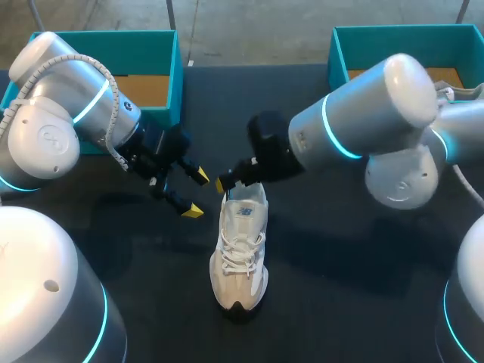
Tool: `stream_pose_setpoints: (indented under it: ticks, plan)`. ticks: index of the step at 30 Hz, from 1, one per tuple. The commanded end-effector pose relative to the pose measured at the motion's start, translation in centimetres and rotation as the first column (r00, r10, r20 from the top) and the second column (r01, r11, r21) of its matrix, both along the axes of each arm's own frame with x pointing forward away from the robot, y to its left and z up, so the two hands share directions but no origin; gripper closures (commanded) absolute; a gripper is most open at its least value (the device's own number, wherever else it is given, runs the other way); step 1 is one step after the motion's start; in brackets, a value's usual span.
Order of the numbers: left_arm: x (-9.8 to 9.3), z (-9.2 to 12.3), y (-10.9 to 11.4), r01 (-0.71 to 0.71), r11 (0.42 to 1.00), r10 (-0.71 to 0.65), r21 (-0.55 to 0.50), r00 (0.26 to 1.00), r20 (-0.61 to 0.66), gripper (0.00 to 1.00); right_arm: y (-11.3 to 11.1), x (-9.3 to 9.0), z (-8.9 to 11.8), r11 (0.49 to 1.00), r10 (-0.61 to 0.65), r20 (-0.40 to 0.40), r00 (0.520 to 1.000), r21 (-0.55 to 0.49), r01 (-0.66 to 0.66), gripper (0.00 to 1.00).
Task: Take the shoe out of the shoebox, open the shoe tongue, remove and reinsert the insole, then place the shoe into the shoebox
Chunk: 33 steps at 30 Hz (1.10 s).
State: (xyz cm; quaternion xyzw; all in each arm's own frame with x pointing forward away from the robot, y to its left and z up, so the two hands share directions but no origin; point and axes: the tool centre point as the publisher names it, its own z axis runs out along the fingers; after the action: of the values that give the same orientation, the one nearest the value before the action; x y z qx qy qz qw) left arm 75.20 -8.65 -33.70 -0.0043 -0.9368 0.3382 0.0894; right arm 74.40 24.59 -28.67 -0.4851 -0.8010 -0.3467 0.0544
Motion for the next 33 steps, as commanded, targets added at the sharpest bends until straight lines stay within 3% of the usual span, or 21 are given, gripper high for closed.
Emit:
stream_pose_setpoints:
  ticks: [1,13,15,19,25,28,33]
  plan:
    - [0.0,0.0,0.0,0.0,1.0,0.0,0.002,1.0,0.001,0.0,0.6,0.1,-0.9,0.996,-0.054,0.044,0.998,-0.072,0.057,0.26]
    - [0.0,0.0,0.0,0.0,1.0,0.0,0.002,1.0,0.001,0.0,0.5,0.5,-2.6,0.994,-0.07,0.016,0.997,-0.077,0.071,0.33]
    - [0.0,0.0,0.0,0.0,1.0,0.0,0.002,1.0,0.001,0.0,0.6,0.7,-2.9,0.995,-0.067,0.004,0.998,-0.074,0.067,0.39]
    - [0.0,0.0,0.0,0.0,1.0,0.0,0.002,1.0,0.001,0.0,0.8,0.9,-3.3,0.996,-0.063,-0.013,0.998,-0.071,0.062,0.61]
    - [0.0,0.0,0.0,0.0,1.0,0.0,0.002,1.0,0.001,0.0,0.8,1.2,-3.9,0.997,-0.05,-0.035,0.998,-0.063,0.048,0.77]
    - [0.0,0.0,0.0,0.0,1.0,0.0,0.002,1.0,0.001,0.0,0.7,1.3,-4.0,0.997,-0.046,-0.041,0.998,-0.058,0.043,0.98]
    - [0.0,0.0,0.0,0.0,1.0,0.0,0.002,1.0,0.001,0.0,0.4,1.5,-3.6,0.999,-0.041,-0.039,0.998,-0.028,0.04,1.0]
